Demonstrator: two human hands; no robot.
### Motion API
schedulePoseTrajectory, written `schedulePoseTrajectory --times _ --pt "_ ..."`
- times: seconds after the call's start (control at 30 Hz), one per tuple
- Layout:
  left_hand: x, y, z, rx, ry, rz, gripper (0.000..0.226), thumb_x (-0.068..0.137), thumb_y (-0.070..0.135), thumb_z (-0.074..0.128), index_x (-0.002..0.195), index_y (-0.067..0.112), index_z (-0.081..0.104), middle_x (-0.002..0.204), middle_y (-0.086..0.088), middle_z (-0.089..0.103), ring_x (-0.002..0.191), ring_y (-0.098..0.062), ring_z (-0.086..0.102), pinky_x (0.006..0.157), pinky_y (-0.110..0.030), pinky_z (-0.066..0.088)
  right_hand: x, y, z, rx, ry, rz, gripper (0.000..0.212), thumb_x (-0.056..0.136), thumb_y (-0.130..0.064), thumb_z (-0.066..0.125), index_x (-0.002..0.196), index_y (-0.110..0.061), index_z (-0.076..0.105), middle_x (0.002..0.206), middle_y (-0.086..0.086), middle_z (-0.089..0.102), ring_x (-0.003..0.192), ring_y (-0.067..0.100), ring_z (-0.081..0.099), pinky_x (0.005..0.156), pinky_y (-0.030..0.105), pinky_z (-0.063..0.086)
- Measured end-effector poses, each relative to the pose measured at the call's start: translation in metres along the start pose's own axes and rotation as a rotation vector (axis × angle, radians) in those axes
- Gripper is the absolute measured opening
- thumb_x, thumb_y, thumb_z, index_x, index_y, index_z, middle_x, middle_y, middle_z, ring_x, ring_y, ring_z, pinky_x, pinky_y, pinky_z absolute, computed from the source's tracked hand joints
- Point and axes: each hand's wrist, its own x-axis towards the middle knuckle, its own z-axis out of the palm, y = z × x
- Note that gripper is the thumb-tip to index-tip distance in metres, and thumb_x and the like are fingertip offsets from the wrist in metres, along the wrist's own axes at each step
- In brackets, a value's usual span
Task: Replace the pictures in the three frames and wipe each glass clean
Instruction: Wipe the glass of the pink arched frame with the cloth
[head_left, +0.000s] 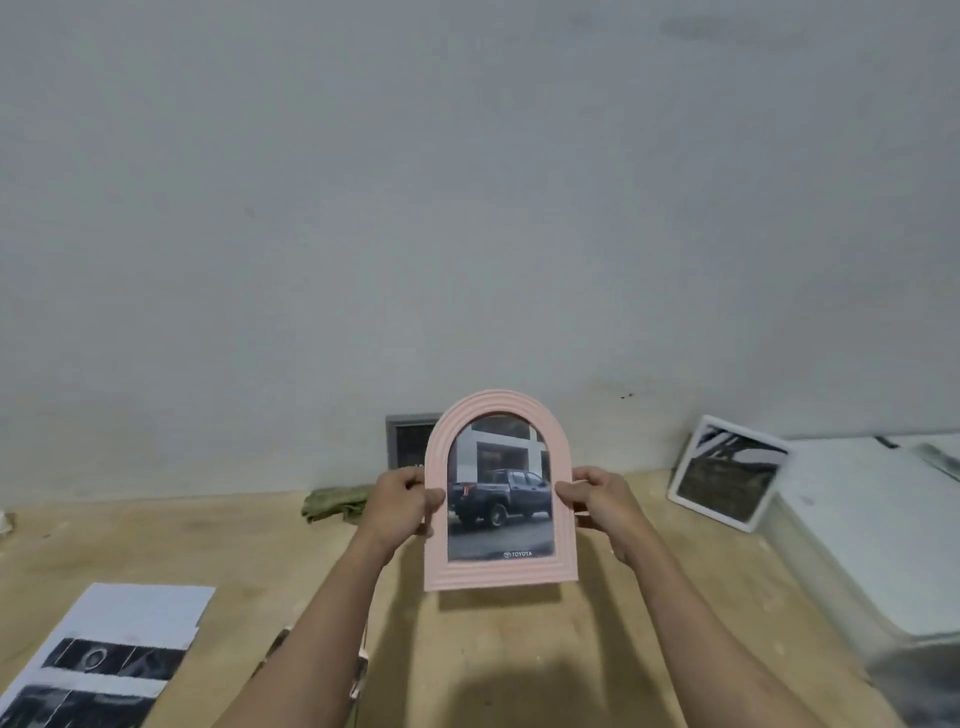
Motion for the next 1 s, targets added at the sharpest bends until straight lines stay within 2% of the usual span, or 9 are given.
schedulePoseTrajectory --times 0.1,0.2,0.27,0.33,0.5,0.6,0.7,0.8,1.0 --pt "0.028 0.013 0.058 0.047 -0.034 0.021 0.005 0.088 0.004 0.069 0.09 0.008 0.072 0.07 -0.01 0.066 0.061 -0.026 0.06 0.061 -0.041 0.059 0.017 0.017 -0.047 -0.025 0.115 0.005 0.017 0.078 -0.014 0.076 0.092 -0.01 0.066 0.083 0.015 0.071 0.081 0.029 0.071 0.079 0.045 0.057" --pt "0.057 0.02 0.111 0.072 -0.094 0.037 0.006 0.086 0.004 0.072 0.082 0.009 0.071 0.059 -0.001 0.061 0.06 -0.023 0.059 0.059 -0.037 0.054 0.044 0.033 -0.087 -0.055 0.224 0.01 0.015 0.077 -0.017 0.077 0.088 -0.014 0.067 0.078 0.008 0.071 0.079 0.029 0.07 0.075 0.046 0.057" --pt "0.081 0.019 0.146 0.122 -0.105 0.031 0.024 0.085 0.003 0.073 0.066 0.014 0.063 0.049 0.006 0.052 0.054 -0.021 0.053 0.057 -0.035 0.049 0.07 0.042 -0.112 -0.105 0.265 0.007 0.015 0.078 -0.02 0.076 0.088 -0.018 0.066 0.081 0.004 0.071 0.077 0.025 0.07 0.072 0.043 0.058" --pt "0.108 0.017 0.18 0.172 -0.094 0.021 0.031 0.084 0.004 0.073 0.061 0.014 0.057 0.047 0.005 0.052 0.05 -0.019 0.051 0.057 -0.034 0.047 0.102 0.052 -0.136 -0.15 0.276 0.006 0.017 0.08 -0.022 0.075 0.092 -0.018 0.064 0.084 0.001 0.069 0.076 0.02 0.068 0.065 0.035 0.058" --pt "0.164 0.006 0.243 0.255 -0.039 0.004 0.006 0.087 0.013 0.073 0.082 0.012 0.071 0.072 -0.006 0.072 0.066 -0.025 0.066 0.073 -0.041 0.056 0.178 0.076 -0.171 -0.361 0.307 -0.085 0.01 0.087 -0.019 0.062 0.087 -0.01 0.064 0.08 0.004 0.065 0.071 0.013 0.06 0.056 0.016 0.041" --pt "0.19 -0.003 0.267 0.314 0.019 0.003 0.004 0.087 0.017 0.073 0.088 0.014 0.073 0.084 -0.005 0.074 0.081 -0.027 0.068 0.078 -0.039 0.054 0.216 0.09 -0.178 -0.448 0.292 -0.07 0.019 0.094 -0.03 0.051 0.08 -0.02 0.058 0.076 -0.005 0.062 0.069 0.009 0.059 0.057 0.012 0.035" --pt "0.209 -0.011 0.282 0.353 0.049 -0.004 0.008 0.087 0.017 0.073 0.095 0.015 0.074 0.093 -0.002 0.073 0.086 -0.024 0.068 0.083 -0.037 0.053 0.246 0.105 -0.179 -0.445 0.291 -0.064 0.013 0.094 -0.029 0.051 0.087 -0.019 0.058 0.082 -0.004 0.062 0.075 0.015 0.061 0.058 0.015 0.037" --pt "0.219 -0.016 0.293 0.379 0.085 0.003 0.011 0.087 0.012 0.073 0.098 0.01 0.074 0.097 -0.006 0.071 0.087 -0.024 0.065 0.082 -0.032 0.049 0.265 0.116 -0.179 -0.379 0.301 -0.049 0.013 0.09 -0.024 0.058 0.1 -0.017 0.062 0.089 0.0 0.065 0.08 0.021 0.06 0.066 0.027 0.043" --pt "0.233 -0.025 0.305 0.448 0.127 0.006 0.012 0.089 0.012 0.07 0.099 0.007 0.073 0.099 -0.007 0.067 0.088 -0.027 0.062 0.079 -0.033 0.046 0.288 0.134 -0.178 -0.345 0.279 -0.039 0.013 0.084 -0.016 0.064 0.097 -0.015 0.061 0.087 0.007 0.067 0.082 0.028 0.062 0.071 0.039 0.052"
